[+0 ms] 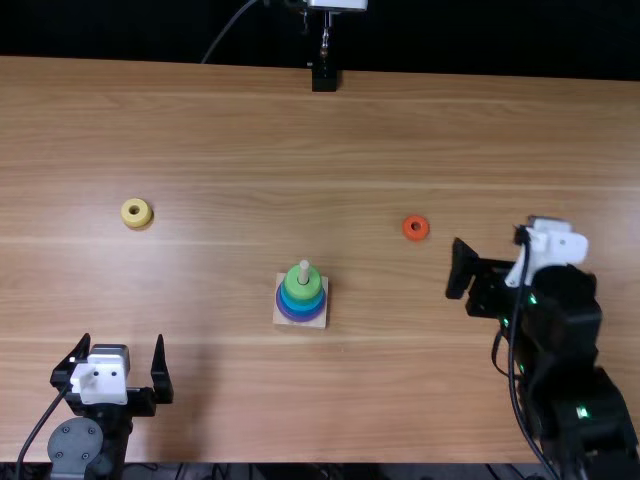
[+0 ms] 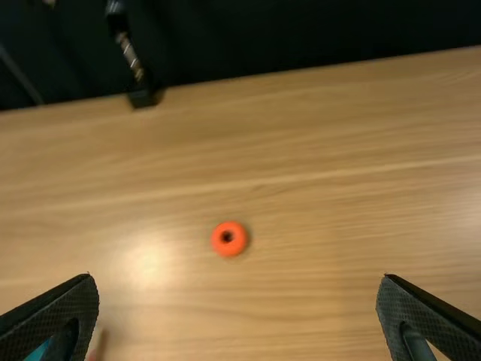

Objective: Build the Hanoi tower: stack the rings onto the peg from bottom to top in this color order: purple, dark blue, light blue, dark green, light green, yellow, orange.

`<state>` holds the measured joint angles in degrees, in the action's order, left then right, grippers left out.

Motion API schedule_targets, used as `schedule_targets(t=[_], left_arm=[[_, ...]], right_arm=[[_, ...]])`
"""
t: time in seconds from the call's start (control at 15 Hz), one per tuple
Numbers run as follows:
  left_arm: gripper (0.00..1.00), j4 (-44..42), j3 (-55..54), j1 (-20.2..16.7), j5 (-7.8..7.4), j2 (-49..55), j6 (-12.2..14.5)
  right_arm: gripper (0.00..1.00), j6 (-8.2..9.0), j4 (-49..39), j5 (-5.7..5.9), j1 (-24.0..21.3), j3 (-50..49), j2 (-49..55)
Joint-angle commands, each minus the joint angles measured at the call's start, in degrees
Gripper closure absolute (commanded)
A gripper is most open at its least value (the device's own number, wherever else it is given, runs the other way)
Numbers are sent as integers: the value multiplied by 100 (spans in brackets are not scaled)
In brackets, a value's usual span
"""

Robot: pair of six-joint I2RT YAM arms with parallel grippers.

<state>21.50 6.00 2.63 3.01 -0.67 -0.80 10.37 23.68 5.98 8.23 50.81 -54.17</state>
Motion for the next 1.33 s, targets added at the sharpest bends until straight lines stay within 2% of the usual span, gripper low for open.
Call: schedule_targets(t=[0.0,0.13,0.2,0.53,0.87,1.0,1.07,1.2,1.27], left_arm=[[0,455,-600,27,37,67,48],[0,455,-600,27,37,67,48],[0,455,-600,27,37,67,48],[0,455,-600,27,37,67,48],[0,455,-600,27,37,67,48],[0,455,-600,27,37,67,48],[0,455,-600,27,37,67,48],[0,455,-600,27,37,67,48],[0,455,-600,27,37,67,48]], right_arm=[[0,-214,-253,14,-322,-563,566],[0,-541,-738,14,-559,-1389,1585],[0,-594,-822,14,-577,-1776,2139],[0,-594,-812,14,-893,-3376,4327],[0,-594,-759,24,-946,-4140,5189],[0,-584,-759,-7,-955,-4369,5303],[0,-584,-769,-70,-955,-4474,5321],[0,-584,-780,-503,-946,-4624,5329],[0,-594,-769,-513,-955,-4712,5338]])
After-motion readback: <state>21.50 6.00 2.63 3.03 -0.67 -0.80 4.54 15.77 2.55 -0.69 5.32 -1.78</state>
